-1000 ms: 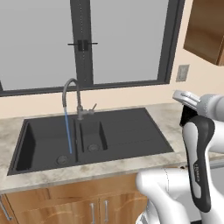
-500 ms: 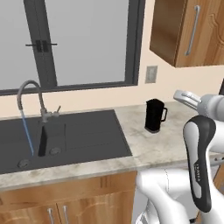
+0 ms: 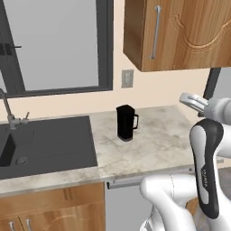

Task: Turn on the sink faucet and place the jug under the water for a few seconds to fill it up.

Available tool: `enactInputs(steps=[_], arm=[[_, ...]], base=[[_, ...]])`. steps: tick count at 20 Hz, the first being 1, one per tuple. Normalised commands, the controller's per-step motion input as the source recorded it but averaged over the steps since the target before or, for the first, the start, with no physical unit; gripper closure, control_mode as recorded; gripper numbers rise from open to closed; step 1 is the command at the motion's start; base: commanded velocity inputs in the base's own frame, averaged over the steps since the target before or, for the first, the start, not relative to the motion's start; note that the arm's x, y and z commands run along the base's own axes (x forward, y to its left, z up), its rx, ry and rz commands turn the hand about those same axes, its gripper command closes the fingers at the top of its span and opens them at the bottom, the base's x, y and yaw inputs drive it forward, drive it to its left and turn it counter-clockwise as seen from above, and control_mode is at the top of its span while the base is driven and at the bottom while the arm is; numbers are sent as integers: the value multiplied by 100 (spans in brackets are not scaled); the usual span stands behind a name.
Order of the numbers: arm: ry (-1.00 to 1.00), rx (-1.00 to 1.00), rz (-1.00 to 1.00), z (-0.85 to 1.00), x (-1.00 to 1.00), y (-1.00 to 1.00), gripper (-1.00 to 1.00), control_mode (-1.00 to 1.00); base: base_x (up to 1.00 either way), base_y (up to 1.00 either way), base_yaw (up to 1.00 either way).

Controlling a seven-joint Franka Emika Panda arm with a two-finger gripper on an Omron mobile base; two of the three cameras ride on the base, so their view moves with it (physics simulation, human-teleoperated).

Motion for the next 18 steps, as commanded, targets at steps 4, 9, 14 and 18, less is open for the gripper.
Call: enactInputs(steps=[4,9,14,18], arm=[[0,0,0,0,0,0,-100,100],[0,0,6,0,2,-10,-100,-100],[1,0,18,0,19,-7,-100,-100],[10,-4,25,-5,48,-10,-100,-100]], base=[[0,-31,3],[0,-10,4],[0,0,0],[0,0,0]])
